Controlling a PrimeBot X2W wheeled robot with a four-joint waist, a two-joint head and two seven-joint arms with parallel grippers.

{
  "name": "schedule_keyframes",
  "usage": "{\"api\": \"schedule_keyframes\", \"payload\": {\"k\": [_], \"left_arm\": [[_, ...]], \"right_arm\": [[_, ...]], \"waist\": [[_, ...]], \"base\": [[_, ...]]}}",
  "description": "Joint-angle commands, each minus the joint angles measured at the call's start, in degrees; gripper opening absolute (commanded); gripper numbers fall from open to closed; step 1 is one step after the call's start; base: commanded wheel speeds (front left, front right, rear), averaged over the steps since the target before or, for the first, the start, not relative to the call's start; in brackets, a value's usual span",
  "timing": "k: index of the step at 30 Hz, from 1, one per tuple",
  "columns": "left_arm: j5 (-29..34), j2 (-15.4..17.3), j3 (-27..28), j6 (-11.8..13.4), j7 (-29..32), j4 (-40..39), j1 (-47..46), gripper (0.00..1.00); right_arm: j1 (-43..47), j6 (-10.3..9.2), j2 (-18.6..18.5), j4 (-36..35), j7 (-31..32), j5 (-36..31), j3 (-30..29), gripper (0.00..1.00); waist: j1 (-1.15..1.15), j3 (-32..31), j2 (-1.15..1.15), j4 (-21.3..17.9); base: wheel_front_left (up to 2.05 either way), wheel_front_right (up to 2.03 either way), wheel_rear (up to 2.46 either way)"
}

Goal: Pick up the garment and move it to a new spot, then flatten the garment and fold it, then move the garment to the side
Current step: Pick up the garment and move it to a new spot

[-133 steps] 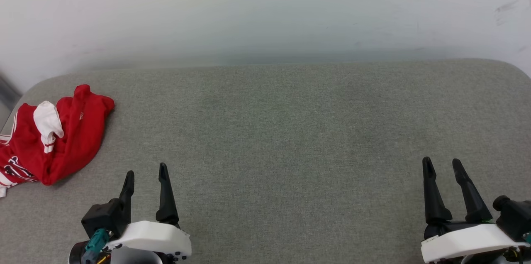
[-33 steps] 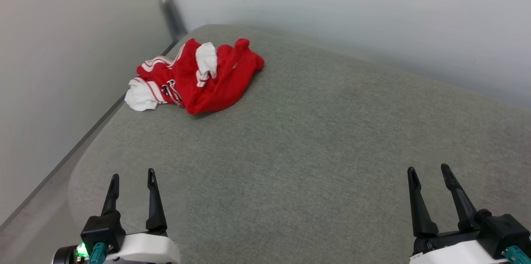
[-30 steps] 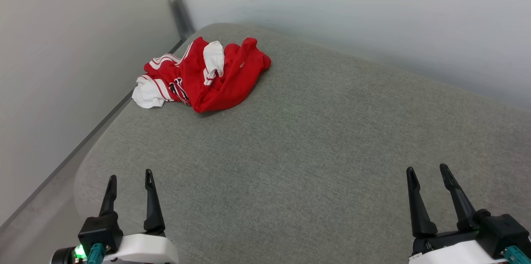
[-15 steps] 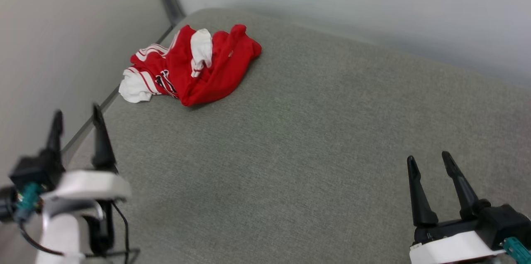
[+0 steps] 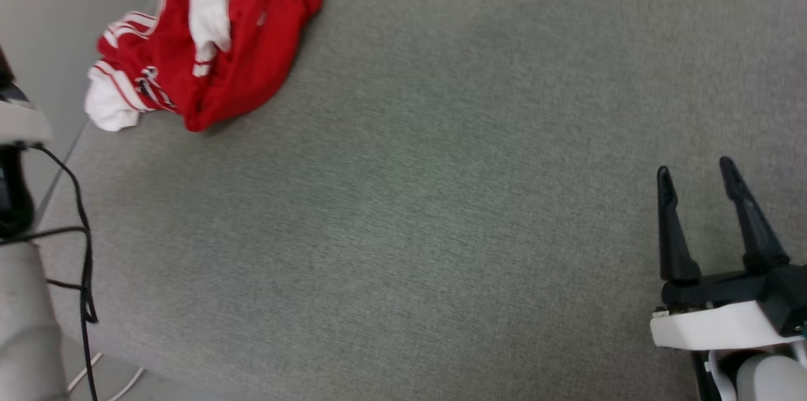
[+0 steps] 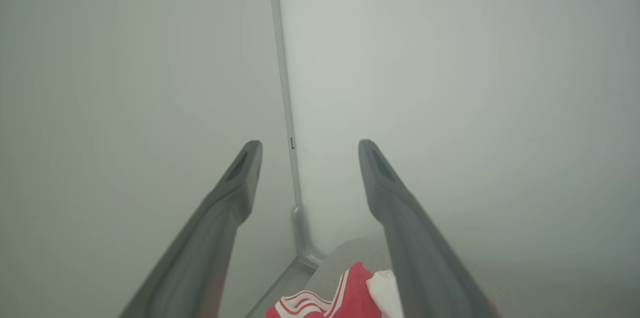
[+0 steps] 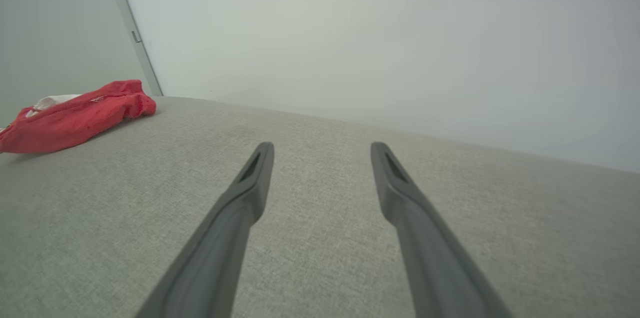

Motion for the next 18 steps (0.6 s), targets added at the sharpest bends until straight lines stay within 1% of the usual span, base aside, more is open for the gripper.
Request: {"api": "schedule_keyframes", "payload": {"k": [1,5,9,11,15,18], "left_arm": [[-1.59,2.09,0.41,-0.4,-0.16,2.08,-3.28,1.0],[-4.1,7.35,-1.63,-0.77,0.58,7.7,-8.43,1.0],[-8.67,13.09,-8.01,-0.78,5.44,11.55,-12.94,1.0],[-12.23,15.83,-12.07,-0.79,9.64,12.91,-14.58,1.0],[-20.85,20.77,-20.41,-0.81,20.69,14.03,-17.38,1.0],[-27.18,23.88,-26.54,-0.81,29.98,14.01,-17.66,1.0]], "right_arm": [[-1.49,-0.02,0.06,-1.0,-0.12,-1.0,-0.57,1.0],[-2.8,-0.02,0.05,-2.35,-0.12,-2.23,-1.53,1.0],[-3.58,-0.02,0.05,-3.77,-0.12,-3.25,-1.95,1.0],[-3.83,-0.02,0.06,-4.46,-0.12,-3.69,-2.0,1.0],[-4.29,-0.02,0.05,-5.61,-0.12,-4.52,-1.8,1.0],[-4.92,-0.02,0.05,-6.36,-0.12,-4.98,-1.48,1.0]], "waist": [[-0.01,5.46,0.0,-3.3],[-0.01,8.77,0.0,-4.54],[-0.01,11.16,0.0,-5.34],[-0.01,12.12,0.0,-5.59],[-0.01,14.02,0.0,-6.06],[-0.01,15.14,0.0,-6.52]], "base": [[0.0,0.0,0.0],[0.0,0.0,0.0],[0.0,0.0,0.0],[0.0,0.0,0.0],[0.0,0.0,0.0],[0.0,0.0,0.0]]}}
